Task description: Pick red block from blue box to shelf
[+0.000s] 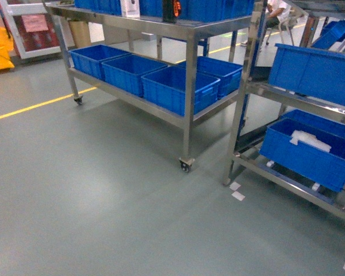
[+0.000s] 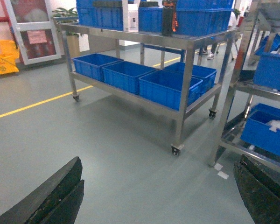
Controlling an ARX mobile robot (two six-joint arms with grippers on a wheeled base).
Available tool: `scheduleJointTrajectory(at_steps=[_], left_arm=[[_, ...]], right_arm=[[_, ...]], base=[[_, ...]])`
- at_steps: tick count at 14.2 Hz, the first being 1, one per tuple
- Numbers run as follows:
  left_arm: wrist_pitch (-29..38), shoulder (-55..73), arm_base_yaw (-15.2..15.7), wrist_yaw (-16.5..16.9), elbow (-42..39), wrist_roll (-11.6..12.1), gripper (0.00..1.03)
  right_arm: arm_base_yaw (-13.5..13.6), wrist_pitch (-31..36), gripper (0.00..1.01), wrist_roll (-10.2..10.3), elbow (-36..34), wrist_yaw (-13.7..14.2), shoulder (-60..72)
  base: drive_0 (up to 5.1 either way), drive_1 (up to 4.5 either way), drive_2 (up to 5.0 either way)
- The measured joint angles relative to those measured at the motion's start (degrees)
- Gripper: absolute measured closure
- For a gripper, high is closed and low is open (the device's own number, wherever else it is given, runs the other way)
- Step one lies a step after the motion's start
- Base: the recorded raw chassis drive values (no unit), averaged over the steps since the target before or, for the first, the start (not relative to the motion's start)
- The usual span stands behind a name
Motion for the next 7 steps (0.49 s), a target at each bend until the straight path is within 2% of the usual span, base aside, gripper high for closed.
scheduleJointTrajectory(at_steps=[7], left_arm=[[0.0,0.0,0.0,0.0,0.0,0.0,0.05]], right_arm=[[0.0,-0.02,0.75,0.0,0.0,0.0,0.0]], base=[[-1.5,-1.48,-1.5]])
